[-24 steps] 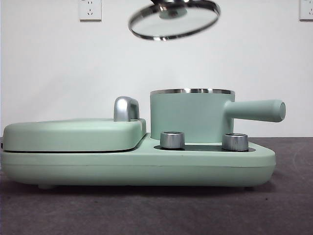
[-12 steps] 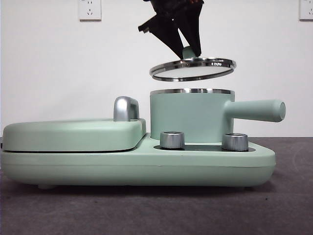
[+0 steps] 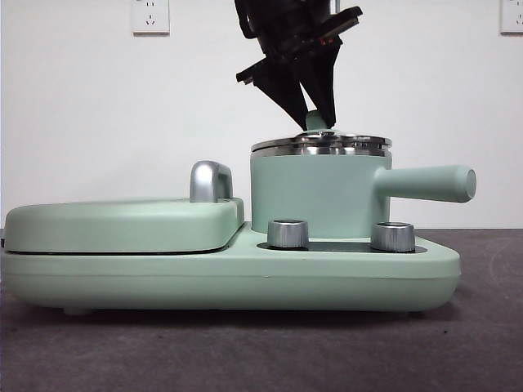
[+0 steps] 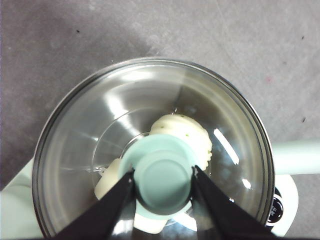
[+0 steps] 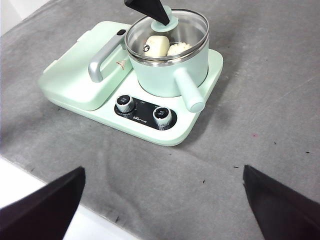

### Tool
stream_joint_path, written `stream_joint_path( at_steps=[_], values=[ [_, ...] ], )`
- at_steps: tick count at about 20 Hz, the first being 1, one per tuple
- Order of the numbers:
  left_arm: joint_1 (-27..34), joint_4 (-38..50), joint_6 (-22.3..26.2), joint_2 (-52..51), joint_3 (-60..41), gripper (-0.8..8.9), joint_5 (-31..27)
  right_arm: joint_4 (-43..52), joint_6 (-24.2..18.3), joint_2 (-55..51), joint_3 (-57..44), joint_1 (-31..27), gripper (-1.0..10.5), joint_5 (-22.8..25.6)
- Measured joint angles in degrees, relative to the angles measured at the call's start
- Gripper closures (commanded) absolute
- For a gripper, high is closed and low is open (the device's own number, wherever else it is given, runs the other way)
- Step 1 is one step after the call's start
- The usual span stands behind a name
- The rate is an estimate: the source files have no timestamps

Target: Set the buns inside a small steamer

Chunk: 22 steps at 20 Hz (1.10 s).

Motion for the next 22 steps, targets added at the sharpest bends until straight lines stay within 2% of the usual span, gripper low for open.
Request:
stream_joint_path(
  at_steps=[11, 12, 15, 16, 17, 22],
  values=[
    [-0.70, -0.50, 1.62, 0.37, 0.22, 7.85, -2.45, 0.00, 0.00, 0.00, 0.00, 0.00, 4.4, 0.00],
    [-0.72, -0.55, 1.66, 0.37, 0.24, 7.41, -2.45, 0.00, 0.00, 0.00, 0.00, 0.00, 4.4, 0.02],
    [-0.81, -0.46, 1.40, 0.52, 0.24, 4.17, -2.99, 0.00, 0.00, 0.00, 0.00, 0.00, 4.4, 0.26],
    [-0.76, -0.24, 1.03, 0.59, 0.24, 3.55, -3.21, 0.00, 0.00, 0.00, 0.00, 0.00, 4.4, 0.31],
    [-0.61, -0.42, 0.00, 0.74, 0.39, 3.14, -3.30, 0.00, 0.00, 0.00, 0.00, 0.00, 4.4, 0.33],
    [-0.55, -6.86, -4.42, -0.39, 1.64, 3.08, -3.30, 0.00, 0.00, 0.00, 0.00, 0.00, 4.4, 0.33]
  ],
)
